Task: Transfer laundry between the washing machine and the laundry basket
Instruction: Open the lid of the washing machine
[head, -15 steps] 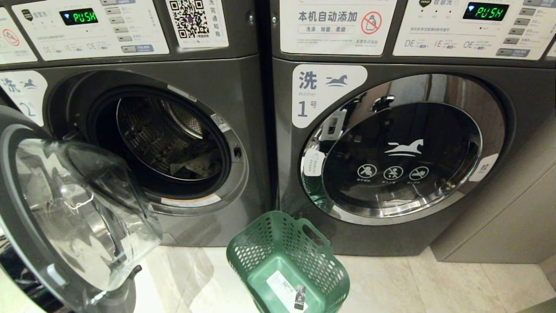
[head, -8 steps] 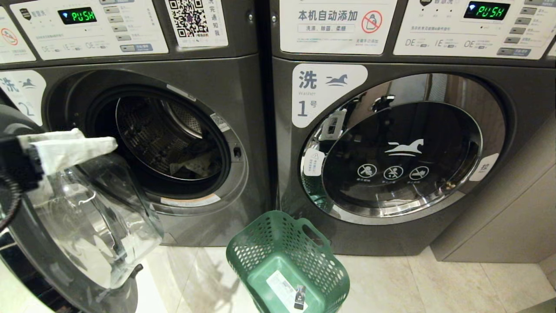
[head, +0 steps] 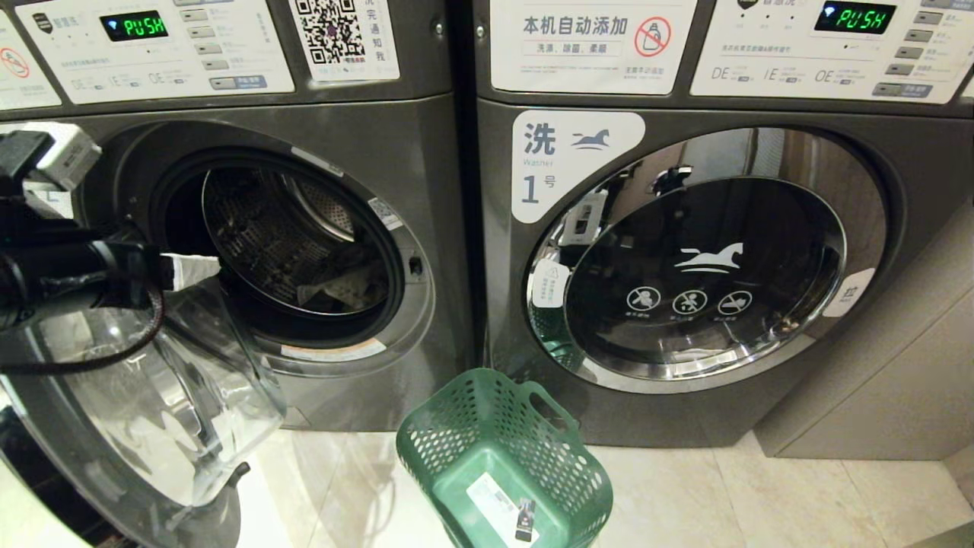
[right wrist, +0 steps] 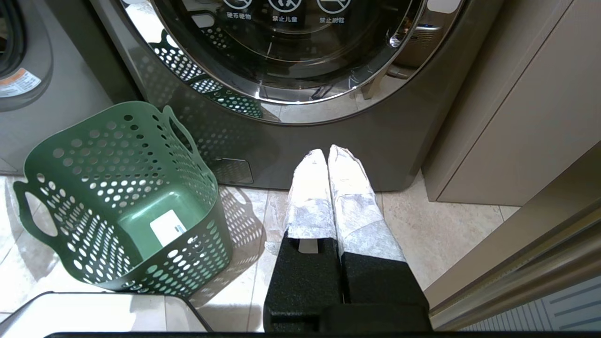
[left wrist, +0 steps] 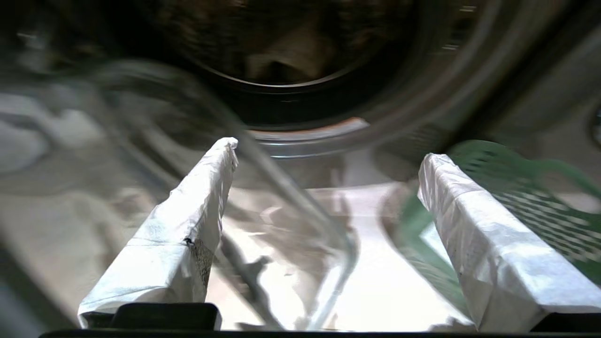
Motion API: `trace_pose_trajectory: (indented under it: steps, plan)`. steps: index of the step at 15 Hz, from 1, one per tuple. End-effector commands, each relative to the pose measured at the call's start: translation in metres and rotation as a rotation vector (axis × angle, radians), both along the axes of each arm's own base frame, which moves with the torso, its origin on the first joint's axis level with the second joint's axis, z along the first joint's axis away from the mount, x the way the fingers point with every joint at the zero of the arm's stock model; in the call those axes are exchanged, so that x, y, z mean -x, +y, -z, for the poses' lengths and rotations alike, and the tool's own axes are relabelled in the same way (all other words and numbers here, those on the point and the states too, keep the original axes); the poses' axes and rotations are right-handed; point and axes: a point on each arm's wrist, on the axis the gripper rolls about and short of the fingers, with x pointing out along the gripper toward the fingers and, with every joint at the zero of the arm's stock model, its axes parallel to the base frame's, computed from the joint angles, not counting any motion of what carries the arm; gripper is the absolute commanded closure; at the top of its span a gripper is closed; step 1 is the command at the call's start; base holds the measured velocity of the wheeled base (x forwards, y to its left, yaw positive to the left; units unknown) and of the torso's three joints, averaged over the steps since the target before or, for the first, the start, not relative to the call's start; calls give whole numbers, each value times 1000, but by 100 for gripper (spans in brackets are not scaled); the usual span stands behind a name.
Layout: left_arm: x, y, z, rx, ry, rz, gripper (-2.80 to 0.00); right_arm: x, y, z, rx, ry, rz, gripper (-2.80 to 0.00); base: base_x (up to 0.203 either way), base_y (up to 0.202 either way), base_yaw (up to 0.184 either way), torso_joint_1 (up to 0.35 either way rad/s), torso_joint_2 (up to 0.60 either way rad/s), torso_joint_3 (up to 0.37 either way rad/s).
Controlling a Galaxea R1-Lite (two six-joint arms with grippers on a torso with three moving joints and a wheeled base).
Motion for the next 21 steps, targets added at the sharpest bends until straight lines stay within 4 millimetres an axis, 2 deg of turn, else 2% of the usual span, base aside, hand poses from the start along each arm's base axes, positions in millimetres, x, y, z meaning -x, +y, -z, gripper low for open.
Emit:
trace_pose_trajectory:
  steps: [1,3,8,9,12,21]
  plan:
    - [-2,2,-3,-61,-10,-65,-280,0,0,0,0,0,0,0,0,0,0,0,0,0]
    - [4,5,-8,-148,-17,-204,-280,0,0,0,0,0,0,0,0,0,0,0,0,0]
    - [10,11,-9,-203,-11,-335,-280,0,0,0,0,0,0,0,0,0,0,0,0,0]
    - [10,11,-9,-203,-11,-342,0,0,0,0,0,0,0,0,0,0,0,0,0,0]
    - [15,14,-12,-222,-6,-414,0,0,0,0,0,0,0,0,0,0,0,0,0,0]
    - [49,55,-10,-222,116,-593,0,0,0,0,0,0,0,0,0,0,0,0,0,0]
